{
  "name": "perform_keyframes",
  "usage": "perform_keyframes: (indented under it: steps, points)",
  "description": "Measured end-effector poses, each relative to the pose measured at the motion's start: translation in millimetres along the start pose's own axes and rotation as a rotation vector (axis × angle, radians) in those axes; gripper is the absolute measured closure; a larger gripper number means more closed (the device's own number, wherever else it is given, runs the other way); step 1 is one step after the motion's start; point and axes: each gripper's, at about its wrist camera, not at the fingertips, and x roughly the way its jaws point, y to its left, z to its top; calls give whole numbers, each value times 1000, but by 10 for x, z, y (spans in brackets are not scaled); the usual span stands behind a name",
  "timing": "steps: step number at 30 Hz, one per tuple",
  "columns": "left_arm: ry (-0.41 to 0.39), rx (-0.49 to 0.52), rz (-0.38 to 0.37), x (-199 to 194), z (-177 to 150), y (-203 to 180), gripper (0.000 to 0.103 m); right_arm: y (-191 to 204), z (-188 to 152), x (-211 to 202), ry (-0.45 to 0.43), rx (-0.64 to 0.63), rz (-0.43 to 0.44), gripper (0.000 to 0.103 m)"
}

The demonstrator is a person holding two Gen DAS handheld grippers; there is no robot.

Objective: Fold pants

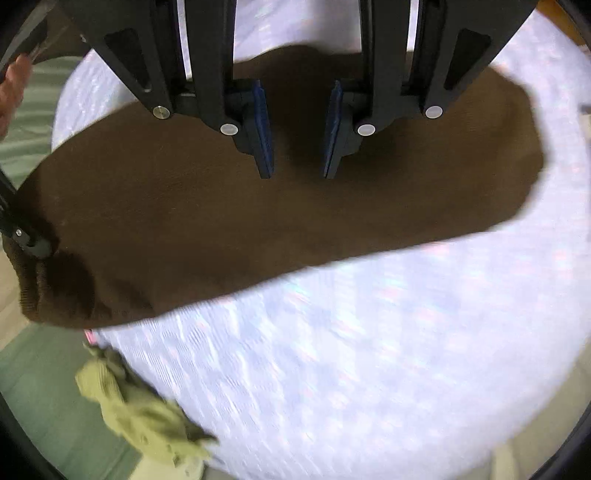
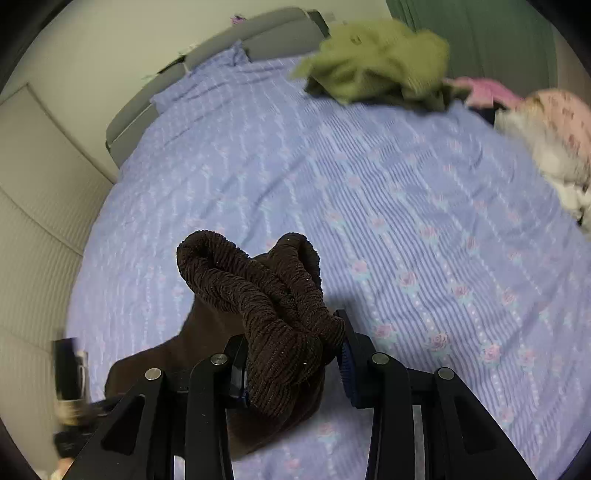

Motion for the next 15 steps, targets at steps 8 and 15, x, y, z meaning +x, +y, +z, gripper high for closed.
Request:
perform_keyframes:
  steps: [8, 15]
  points:
    - [-70, -82, 103, -918, -617, 1284, 74, 1488, -220, -364, -67, -271, -75, 65]
    - [-79, -193, 80, -1221, -1032, 2185, 74, 2814, -685, -98, -7, -434, -58, 65]
